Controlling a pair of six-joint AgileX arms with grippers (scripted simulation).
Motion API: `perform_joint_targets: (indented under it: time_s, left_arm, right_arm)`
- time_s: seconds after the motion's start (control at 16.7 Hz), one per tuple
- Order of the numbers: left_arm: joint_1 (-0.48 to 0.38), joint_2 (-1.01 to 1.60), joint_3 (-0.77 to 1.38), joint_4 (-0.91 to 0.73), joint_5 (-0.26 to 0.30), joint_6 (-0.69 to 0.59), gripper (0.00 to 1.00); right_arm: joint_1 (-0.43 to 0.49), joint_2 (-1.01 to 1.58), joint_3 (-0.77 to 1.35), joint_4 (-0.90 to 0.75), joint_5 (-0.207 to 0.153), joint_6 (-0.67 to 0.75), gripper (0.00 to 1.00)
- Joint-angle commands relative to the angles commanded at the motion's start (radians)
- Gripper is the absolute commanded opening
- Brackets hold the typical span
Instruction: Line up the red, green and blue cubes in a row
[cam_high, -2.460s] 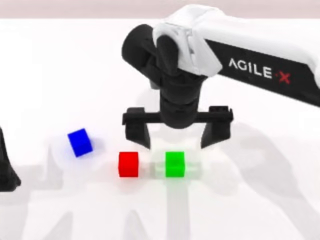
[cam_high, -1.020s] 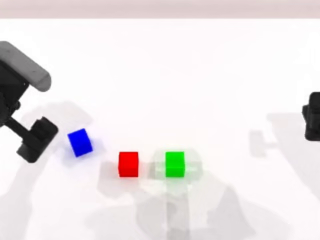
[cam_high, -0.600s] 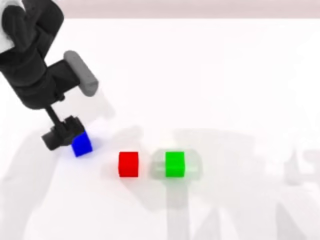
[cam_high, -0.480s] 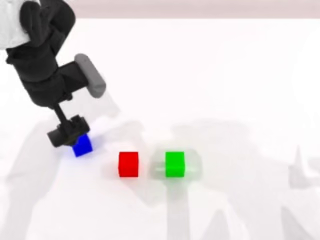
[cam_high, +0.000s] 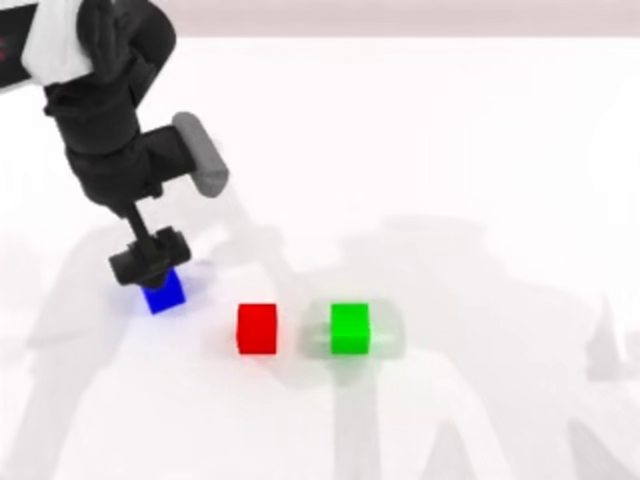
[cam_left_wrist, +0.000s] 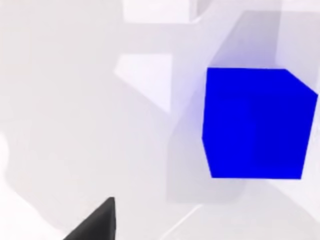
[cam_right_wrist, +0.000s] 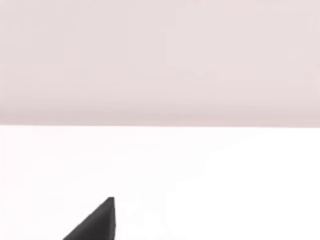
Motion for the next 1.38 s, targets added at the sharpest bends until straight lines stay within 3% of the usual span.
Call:
perform_joint_targets:
  time_s: [0.3, 0.72, 1.02, 1.38]
  left_arm:
    - [0.003, 0.019, -0.02, 0.037, 0.0, 0.003, 1.0]
    - [0.002, 0.106, -0.163, 0.269, 0.001, 0.003, 1.0]
    - [0.002, 0.112, -0.174, 0.286, 0.001, 0.003, 1.0]
    - [0.002, 0.112, -0.174, 0.286, 0.001, 0.003, 0.55]
  right_arm:
    - [0.0, 0.0, 0.0, 0.0, 0.0, 0.0, 1.0]
    - [0.0, 0.0, 0.0, 0.0, 0.0, 0.0, 1.0]
    - [0.0, 0.0, 0.0, 0.0, 0.0, 0.0, 1.0]
    - [0.0, 0.0, 0.0, 0.0, 0.0, 0.0, 1.0]
